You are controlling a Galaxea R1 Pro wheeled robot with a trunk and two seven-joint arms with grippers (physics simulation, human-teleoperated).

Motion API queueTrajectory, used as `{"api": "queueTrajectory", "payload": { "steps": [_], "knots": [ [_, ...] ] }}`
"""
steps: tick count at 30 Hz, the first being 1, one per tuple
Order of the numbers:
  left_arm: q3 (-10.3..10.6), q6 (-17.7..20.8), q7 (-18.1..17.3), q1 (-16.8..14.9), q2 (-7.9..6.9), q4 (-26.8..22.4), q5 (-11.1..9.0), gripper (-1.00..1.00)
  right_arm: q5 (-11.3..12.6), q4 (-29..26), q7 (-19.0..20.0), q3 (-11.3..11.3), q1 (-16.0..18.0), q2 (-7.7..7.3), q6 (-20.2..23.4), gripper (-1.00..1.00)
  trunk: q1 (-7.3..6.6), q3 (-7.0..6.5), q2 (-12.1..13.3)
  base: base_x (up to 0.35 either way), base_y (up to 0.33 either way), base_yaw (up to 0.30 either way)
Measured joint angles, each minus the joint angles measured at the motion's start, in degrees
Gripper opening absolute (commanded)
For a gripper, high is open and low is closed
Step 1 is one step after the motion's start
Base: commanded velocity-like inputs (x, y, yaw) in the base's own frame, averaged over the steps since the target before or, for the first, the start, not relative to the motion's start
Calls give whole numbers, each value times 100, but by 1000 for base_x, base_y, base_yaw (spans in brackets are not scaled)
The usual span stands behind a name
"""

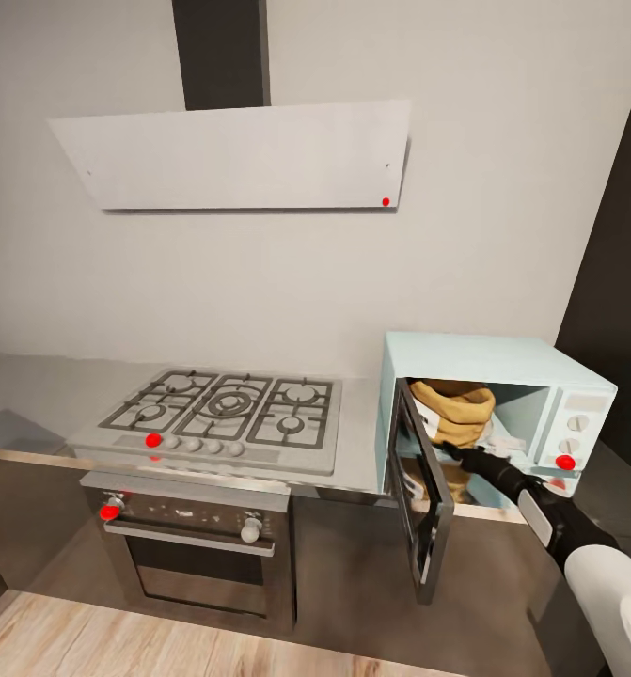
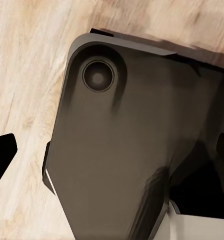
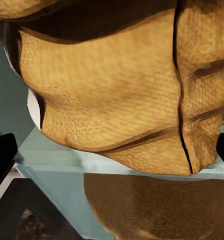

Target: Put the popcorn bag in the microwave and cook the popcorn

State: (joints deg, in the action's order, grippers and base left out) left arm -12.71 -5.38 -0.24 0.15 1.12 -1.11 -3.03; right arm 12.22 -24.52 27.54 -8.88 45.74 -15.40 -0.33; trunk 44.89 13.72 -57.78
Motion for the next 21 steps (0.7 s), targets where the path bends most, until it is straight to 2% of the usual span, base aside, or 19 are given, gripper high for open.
{"api": "queueTrajectory", "payload": {
  "steps": [6,11,14,18,21],
  "knots": [
    [-2,0,0,0,0,-2,0,100,-29,0,-594,8,0,217,-182,100,0,0,0,0,0,0],
    [1,0,-2,0,0,-4,7,100,-7,-7,-654,11,2,252,-209,100,0,0,0,0,0,0],
    [2,-2,-1,0,0,-3,12,100,1,-9,-702,-2,2,329,-254,100,0,0,0,0,0,0],
    [9,-9,-7,0,0,-4,20,100,-9,-9,-965,-5,2,426,-382,100,0,0,0,0,0,0],
    [13,-9,-8,-1,2,-4,25,100,-8,-9,-999,-12,3,453,-398,100,0,0,0,0,0,0]
  ]
}}
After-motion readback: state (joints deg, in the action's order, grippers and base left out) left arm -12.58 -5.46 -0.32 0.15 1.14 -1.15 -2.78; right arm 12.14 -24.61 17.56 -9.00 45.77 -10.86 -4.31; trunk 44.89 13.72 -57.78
